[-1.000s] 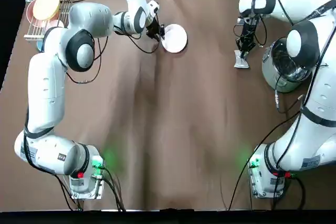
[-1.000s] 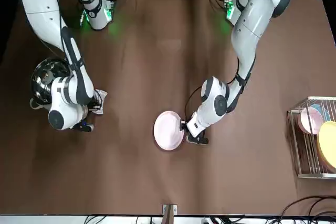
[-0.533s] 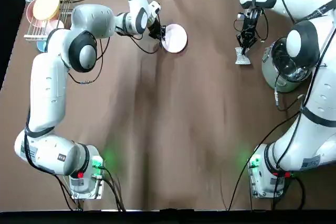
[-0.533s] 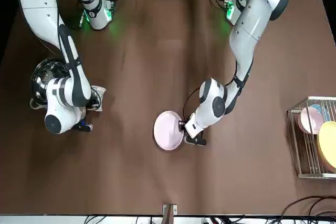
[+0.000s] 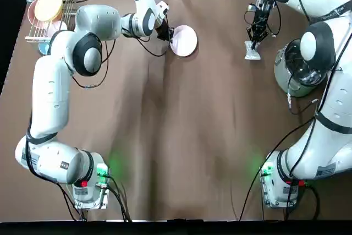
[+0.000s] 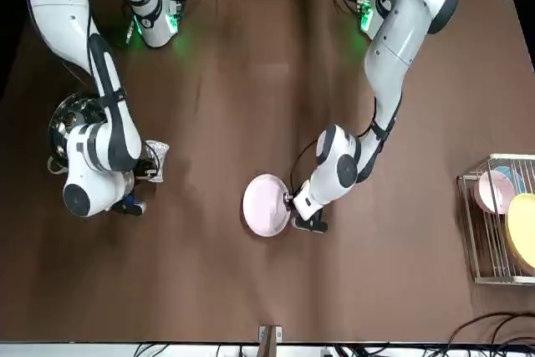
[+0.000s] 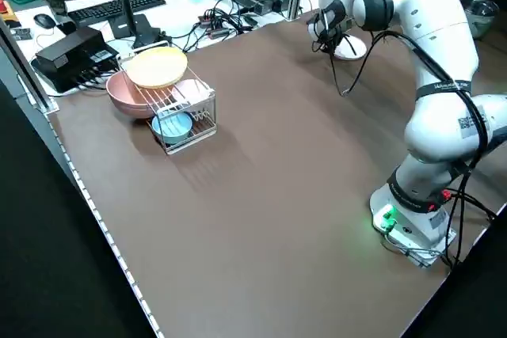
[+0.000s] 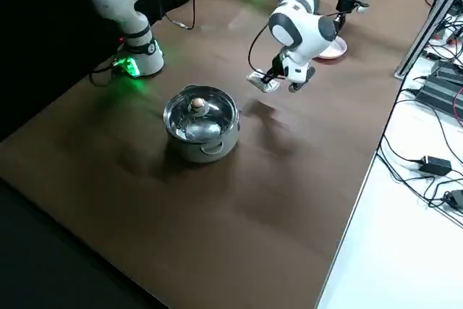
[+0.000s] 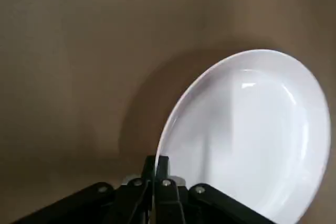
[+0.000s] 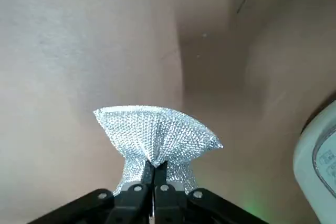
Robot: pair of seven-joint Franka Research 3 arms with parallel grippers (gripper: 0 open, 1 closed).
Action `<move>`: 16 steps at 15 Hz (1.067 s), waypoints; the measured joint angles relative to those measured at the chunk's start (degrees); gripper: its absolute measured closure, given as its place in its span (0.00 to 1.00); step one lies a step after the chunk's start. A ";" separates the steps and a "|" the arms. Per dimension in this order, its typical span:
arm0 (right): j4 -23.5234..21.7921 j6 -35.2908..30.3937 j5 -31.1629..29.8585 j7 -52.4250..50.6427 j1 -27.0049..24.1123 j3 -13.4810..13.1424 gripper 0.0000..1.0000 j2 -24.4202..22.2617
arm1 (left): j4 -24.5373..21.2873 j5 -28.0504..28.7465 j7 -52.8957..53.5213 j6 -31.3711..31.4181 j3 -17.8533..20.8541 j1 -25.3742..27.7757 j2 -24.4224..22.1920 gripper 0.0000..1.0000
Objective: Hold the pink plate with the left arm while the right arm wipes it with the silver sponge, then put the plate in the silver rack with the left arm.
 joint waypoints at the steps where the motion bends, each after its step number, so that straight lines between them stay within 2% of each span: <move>1: 0.59 -0.17 0.10 0.06 0.22 0.15 0.98 -0.67 | 0.01 0.00 0.00 0.00 0.00 -0.01 0.01 0.97; 12: 3.45 -0.29 4.59 0.10 0.53 0.23 0.98 -2.62 | 2.08 0.10 -0.09 -4.40 1.17 -2.95 0.02 0.97; 16: 4.28 0.03 4.74 0.10 1.81 0.37 0.98 -2.68 | 2.25 3.01 -2.21 -4.60 1.42 -3.35 0.02 0.97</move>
